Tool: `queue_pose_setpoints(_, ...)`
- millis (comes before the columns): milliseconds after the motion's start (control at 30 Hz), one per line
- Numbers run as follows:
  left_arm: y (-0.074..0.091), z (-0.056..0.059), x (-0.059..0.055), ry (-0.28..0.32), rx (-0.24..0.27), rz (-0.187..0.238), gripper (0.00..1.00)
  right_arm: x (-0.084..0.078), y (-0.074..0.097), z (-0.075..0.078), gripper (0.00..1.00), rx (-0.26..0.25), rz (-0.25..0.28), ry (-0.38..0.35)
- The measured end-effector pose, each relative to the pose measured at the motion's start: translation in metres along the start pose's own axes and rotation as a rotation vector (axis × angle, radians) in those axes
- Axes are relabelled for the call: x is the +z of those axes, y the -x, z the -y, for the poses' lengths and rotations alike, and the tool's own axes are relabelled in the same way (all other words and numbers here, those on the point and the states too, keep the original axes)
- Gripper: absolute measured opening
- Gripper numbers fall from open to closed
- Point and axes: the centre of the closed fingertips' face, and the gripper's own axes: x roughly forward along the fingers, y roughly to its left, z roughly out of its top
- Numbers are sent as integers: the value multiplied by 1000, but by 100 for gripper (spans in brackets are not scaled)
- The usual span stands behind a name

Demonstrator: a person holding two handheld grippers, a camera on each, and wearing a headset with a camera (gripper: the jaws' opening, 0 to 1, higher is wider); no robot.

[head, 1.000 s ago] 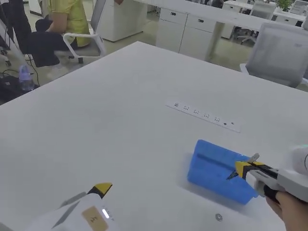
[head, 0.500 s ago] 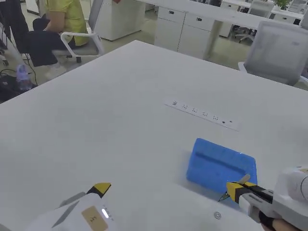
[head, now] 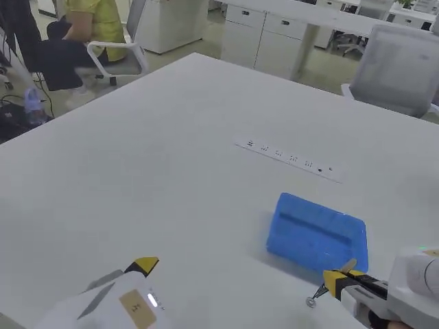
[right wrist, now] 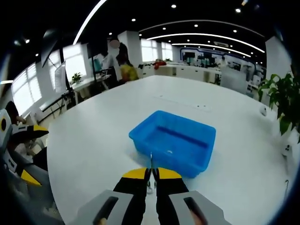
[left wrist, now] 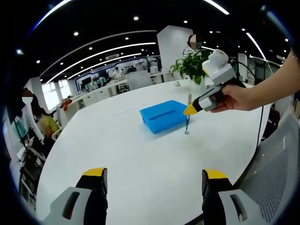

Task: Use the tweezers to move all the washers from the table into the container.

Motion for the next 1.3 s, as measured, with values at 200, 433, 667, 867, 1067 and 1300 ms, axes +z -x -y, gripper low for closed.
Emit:
queue_pose_setpoints(200, 0, 0, 0, -2, -2, -3, 84, -6, -3, 1, 3, -13, -9, 13)
queue_pose_setpoints(433, 0, 1, 0, -6, 0, -6, 84, -7, -4, -1, 2, -13, -6, 25)
queue_pose_setpoints(667, 0, 0, 0, -5, 3, -4, 84, -11, 1, -3, 1, -32, 22, 65)
queue_pose_setpoints(867, 0, 1, 0, -8, -1, -5, 84, -12, 2, -6, 1, -34, -7, 110)
queue_pose_setpoints(1067, 1, 1, 1, -8, -3, 0, 84, -10, 1, -4, 1, -31, -23, 80)
queue_pose_setpoints(1300, 1, 0, 1, -4, 0, 4, 84, -7, 0, -1, 1, -28, -45, 66)
